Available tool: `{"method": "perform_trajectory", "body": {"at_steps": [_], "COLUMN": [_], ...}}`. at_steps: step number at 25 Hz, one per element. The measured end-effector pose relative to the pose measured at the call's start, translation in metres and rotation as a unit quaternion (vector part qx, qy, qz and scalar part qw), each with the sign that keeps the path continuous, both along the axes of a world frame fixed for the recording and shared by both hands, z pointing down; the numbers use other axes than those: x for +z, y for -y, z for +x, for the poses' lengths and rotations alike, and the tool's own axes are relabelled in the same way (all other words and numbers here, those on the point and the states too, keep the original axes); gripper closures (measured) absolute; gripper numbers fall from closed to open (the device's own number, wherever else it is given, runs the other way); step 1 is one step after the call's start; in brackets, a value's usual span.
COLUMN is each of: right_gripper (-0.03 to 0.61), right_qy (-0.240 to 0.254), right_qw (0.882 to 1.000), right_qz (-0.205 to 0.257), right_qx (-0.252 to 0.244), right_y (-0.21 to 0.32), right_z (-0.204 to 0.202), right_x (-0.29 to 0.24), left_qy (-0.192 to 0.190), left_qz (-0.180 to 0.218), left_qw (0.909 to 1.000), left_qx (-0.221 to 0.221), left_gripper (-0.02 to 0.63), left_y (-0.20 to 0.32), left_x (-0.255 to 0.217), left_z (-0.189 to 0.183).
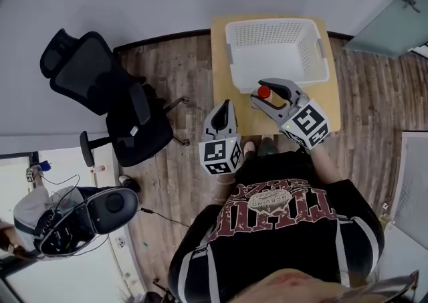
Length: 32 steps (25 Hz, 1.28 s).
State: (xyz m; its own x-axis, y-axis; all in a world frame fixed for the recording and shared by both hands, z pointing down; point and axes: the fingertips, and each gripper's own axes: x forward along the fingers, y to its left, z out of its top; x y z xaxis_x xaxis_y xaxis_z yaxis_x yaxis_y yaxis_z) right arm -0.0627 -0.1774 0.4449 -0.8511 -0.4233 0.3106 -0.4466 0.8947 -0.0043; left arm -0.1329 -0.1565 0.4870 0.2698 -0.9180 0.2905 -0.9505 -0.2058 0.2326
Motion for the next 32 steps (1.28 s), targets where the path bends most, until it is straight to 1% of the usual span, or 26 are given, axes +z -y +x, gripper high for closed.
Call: {"method": "perform_trajectory", "body": {"at_steps": [4, 8, 25, 32], "right_gripper": [0.413, 0.413, 0.413, 0.413], "right_qy": [-0.009, -0.016, -0.035, -0.044], "right_qw": [1.0, 0.999, 0.997, 0.996], "right_qz": [0.005, -0.005, -0.028, -0.023], "right_qx": [0.022, 0.033, 0.07, 0.068], "right_y": [0.004, 0.005, 0.002, 0.0], "right_z": [0.006, 0.012, 0.022, 0.032], "right_x": [0.026, 0.046, 0.108, 0.123], "left_qy": [0.002, 0.004, 0.006, 0.01], "left_qz": [-0.003, -0.006, -0.017, -0.019], "left_qw": [1.0, 0.9999, 0.9993, 0.9992], "left_qx": [0.006, 0.009, 0.033, 0.035], "left_gripper": [0.586, 0.586, 0.586, 0.586], "left_y": [-0.002, -0.003, -0.008, -0.007], "left_x": [0.001, 0.002, 0.008, 0.01], "left_z": [0.003, 0.005, 0.022, 0.033]}}
